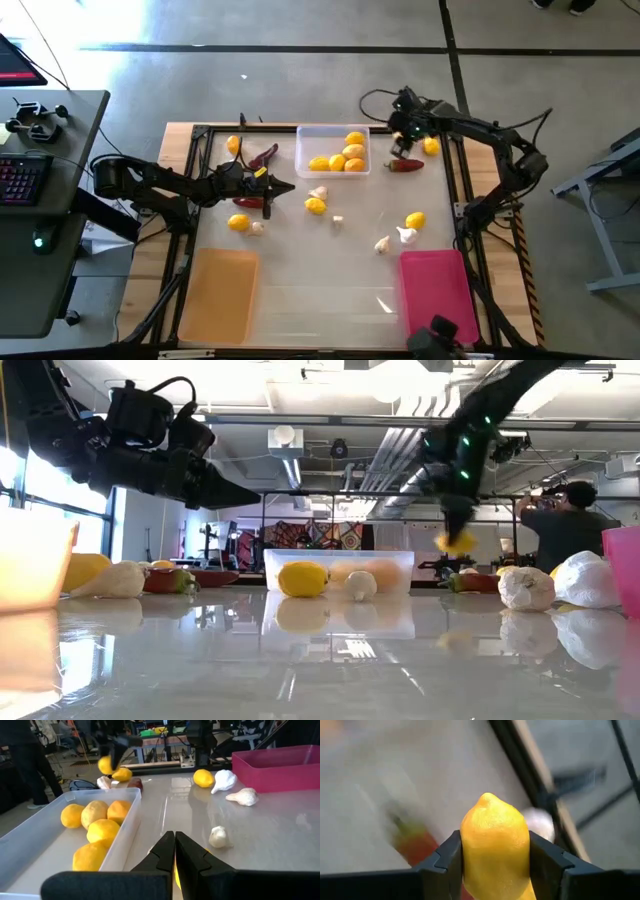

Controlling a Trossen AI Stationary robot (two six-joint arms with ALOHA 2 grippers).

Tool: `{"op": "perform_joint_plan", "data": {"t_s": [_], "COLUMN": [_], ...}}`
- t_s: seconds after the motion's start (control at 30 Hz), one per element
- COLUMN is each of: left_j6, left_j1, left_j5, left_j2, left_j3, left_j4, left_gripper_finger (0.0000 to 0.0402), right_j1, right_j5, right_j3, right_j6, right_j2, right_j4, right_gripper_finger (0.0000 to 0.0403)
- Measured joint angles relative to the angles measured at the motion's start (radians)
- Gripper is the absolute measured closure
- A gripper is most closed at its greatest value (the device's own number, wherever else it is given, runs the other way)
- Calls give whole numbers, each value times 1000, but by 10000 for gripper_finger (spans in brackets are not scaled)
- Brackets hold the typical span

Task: Sort produce into baskets
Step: Put the top right lemon into the transparent bin

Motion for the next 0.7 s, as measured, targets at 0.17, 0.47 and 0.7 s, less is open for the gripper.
{"op": "perform_joint_plan", "data": {"t_s": [0.17, 0.47, 0.7], "left_j6": [1, -6, -17], "left_j1": [11, 65, 64], "left_j5": [-10, -10, -8], "left_j2": [0, 0, 0], "left_j3": [0, 0, 0], "left_j4": [7, 5, -17], "left_gripper_finger": [401, 401, 401], "right_j1": [155, 294, 270], "right_j5": [-13, -76, -137], "right_j3": [52, 251, 542], "right_j6": [2, -66, -132], "right_j2": [21, 235, 509], "right_j4": [147, 321, 171], "right_gripper_finger": [250, 249, 249]}}
